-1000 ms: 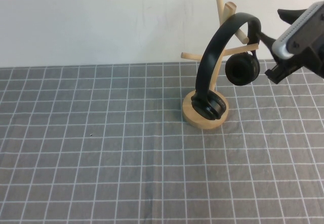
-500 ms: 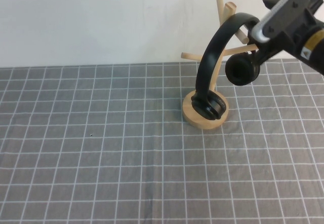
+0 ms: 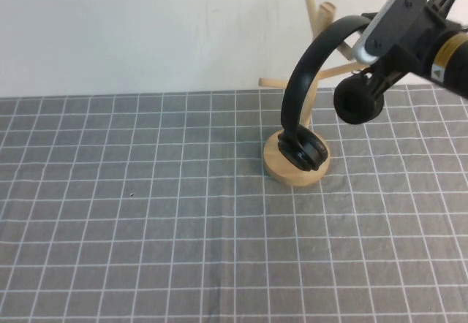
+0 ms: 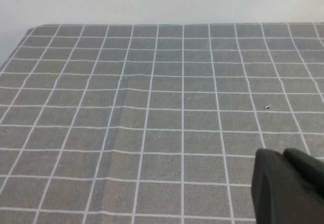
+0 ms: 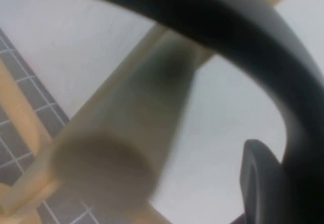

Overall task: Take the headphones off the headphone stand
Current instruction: Pick up the headphones from the headphone stand, then place the headphones on the table

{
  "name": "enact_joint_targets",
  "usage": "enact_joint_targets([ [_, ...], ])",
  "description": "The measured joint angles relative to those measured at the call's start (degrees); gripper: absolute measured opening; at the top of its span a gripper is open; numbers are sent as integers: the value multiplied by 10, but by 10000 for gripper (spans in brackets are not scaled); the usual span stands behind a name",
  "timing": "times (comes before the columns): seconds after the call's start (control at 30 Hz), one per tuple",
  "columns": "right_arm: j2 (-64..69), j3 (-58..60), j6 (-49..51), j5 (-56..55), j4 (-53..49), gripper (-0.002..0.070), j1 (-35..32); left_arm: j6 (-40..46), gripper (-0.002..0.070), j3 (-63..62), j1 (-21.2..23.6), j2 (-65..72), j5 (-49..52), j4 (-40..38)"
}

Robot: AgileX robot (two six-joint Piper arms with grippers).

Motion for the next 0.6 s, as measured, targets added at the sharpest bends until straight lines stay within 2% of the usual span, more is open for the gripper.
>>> enact_joint_targets([
  [0.33,-188,0,78,176,-1,48,55,0,-4,0,0,0,0,0],
  [0.43,-246,0,135,273,4,48,59,0,-5,0,0,0,0,0],
  [0.6,-291,0,211,516,17,48,59,0,-4,0,0,0,0,0],
])
